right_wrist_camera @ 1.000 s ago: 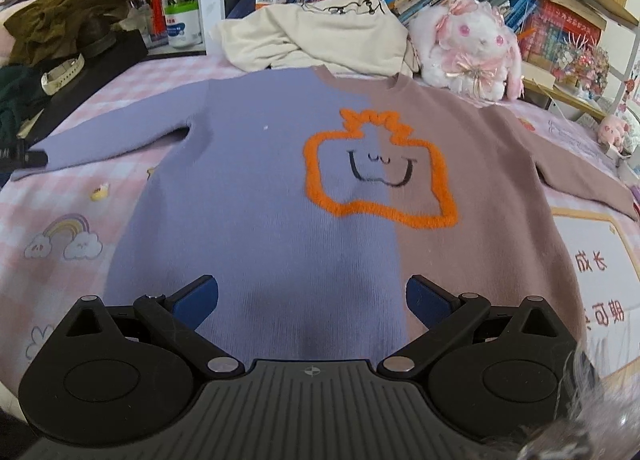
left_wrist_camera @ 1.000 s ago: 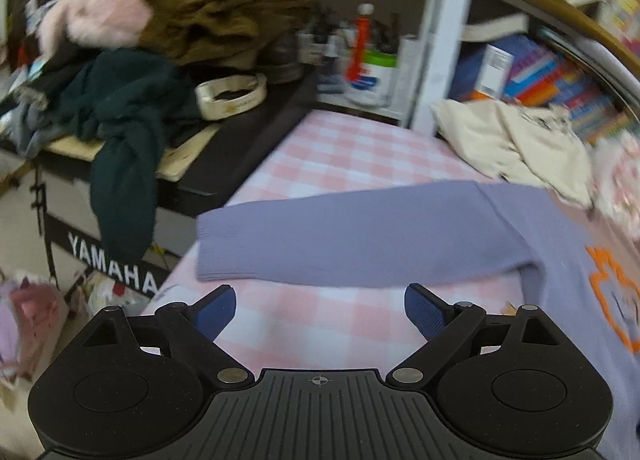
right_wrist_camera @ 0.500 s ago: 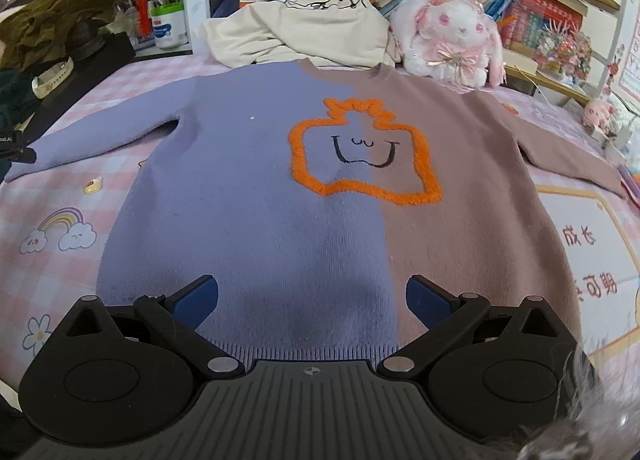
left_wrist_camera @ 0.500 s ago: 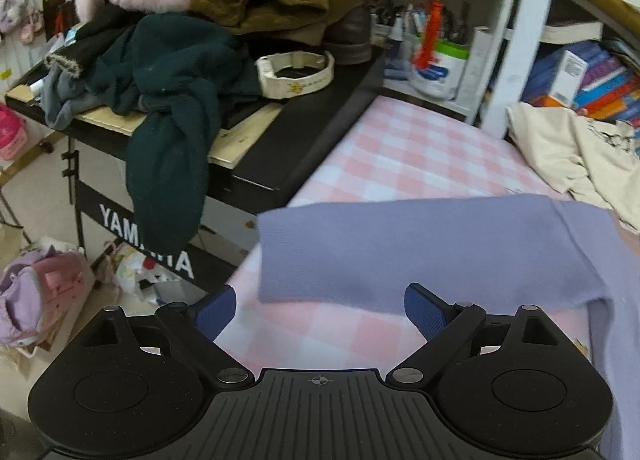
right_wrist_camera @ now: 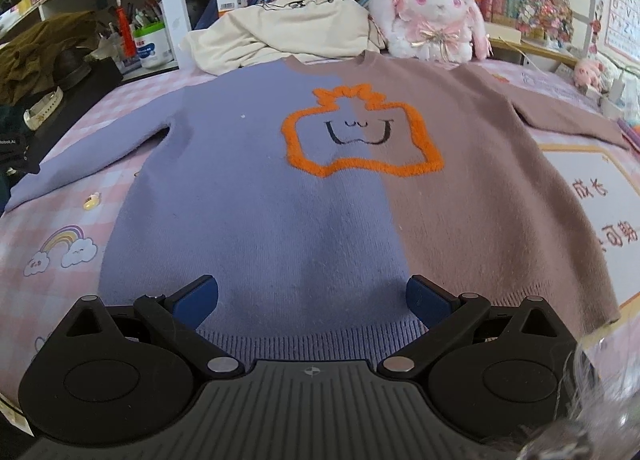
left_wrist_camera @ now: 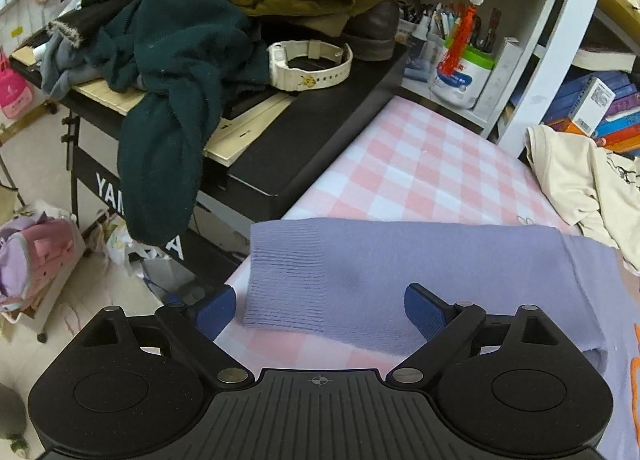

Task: Fold clothes

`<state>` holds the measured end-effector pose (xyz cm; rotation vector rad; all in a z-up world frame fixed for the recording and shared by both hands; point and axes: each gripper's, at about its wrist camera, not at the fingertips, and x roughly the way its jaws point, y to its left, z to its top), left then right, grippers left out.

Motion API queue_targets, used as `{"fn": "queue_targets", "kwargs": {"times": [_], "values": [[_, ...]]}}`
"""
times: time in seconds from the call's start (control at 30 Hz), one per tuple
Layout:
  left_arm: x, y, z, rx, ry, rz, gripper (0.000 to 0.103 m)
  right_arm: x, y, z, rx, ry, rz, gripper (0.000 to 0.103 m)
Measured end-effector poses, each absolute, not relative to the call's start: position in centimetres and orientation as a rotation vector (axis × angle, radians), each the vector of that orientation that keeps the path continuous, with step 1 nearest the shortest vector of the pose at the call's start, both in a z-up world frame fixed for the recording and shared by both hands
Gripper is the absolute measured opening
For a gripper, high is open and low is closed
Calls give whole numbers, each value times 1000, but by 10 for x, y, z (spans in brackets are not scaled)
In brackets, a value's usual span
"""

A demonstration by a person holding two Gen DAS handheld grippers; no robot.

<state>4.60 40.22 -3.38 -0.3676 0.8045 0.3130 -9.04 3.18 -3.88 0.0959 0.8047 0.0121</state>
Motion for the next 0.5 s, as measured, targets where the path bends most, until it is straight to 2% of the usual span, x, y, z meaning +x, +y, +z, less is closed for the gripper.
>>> {"fn": "queue_targets", "kwargs": {"times": [0.5], "values": [[48, 401, -38, -397, 778, 327, 92, -84, 12, -39, 99, 854, -10, 101]]}}
